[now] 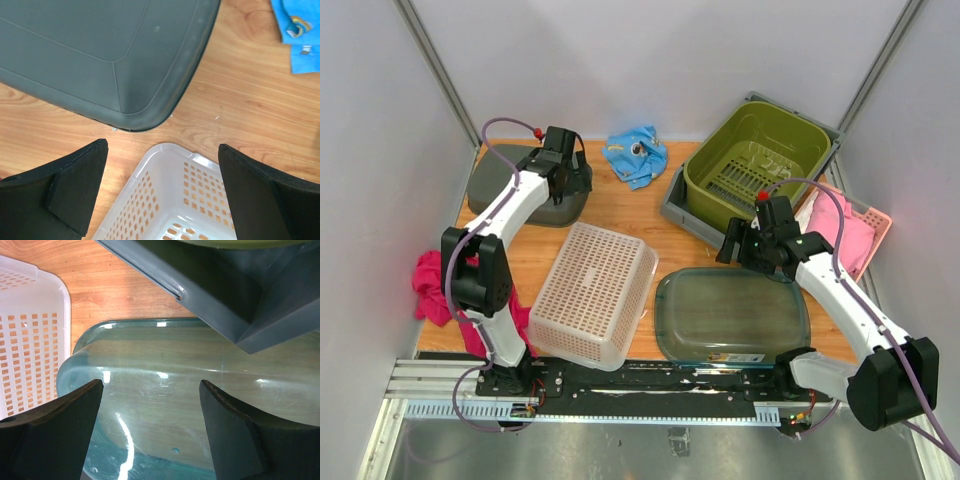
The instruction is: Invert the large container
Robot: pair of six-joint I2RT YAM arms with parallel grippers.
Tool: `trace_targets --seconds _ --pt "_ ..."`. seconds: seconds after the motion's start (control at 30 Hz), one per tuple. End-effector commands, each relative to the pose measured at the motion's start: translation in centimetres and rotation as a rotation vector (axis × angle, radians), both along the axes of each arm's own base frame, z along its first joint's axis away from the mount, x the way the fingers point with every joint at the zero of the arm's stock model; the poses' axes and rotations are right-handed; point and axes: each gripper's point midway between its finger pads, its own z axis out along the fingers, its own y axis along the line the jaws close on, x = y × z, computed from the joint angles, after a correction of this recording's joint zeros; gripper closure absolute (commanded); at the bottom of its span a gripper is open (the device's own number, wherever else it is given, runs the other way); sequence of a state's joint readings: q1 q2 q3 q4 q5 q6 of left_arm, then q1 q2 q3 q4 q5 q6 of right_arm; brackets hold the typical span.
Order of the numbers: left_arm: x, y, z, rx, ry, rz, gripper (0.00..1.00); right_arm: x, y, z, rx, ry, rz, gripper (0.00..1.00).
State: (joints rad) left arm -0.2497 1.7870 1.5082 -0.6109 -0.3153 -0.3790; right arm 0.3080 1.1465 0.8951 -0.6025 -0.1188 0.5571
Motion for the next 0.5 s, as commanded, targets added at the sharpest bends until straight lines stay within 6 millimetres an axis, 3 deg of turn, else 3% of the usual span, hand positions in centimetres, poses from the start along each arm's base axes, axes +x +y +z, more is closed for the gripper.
trace_targets --seconds 0.0,0.23,0.33,0.47 --pt "-0.1 -0.6 3.2 -0.001 -0.069 -0.023 0.04 0.5 0.1 0.9 -0.009 -0.027 0.008 0.2" --pt "-2.4 2.0 -2.8 -0.105 0.046 0.111 0.01 0.5 0.1 1.3 -0.008 -0.038 0.015 0.2" --pt "-2.3 3.1 -4.4 -0.13 0.071 0.15 0.01 0.5 -0.2 1.4 -0.021 -0.041 0.017 0.2" --pt "-0.8 3.9 -5.8 -0.18 0.062 0.15 0.01 0.5 -0.3 1.4 -0.027 -0.045 0.016 0.2"
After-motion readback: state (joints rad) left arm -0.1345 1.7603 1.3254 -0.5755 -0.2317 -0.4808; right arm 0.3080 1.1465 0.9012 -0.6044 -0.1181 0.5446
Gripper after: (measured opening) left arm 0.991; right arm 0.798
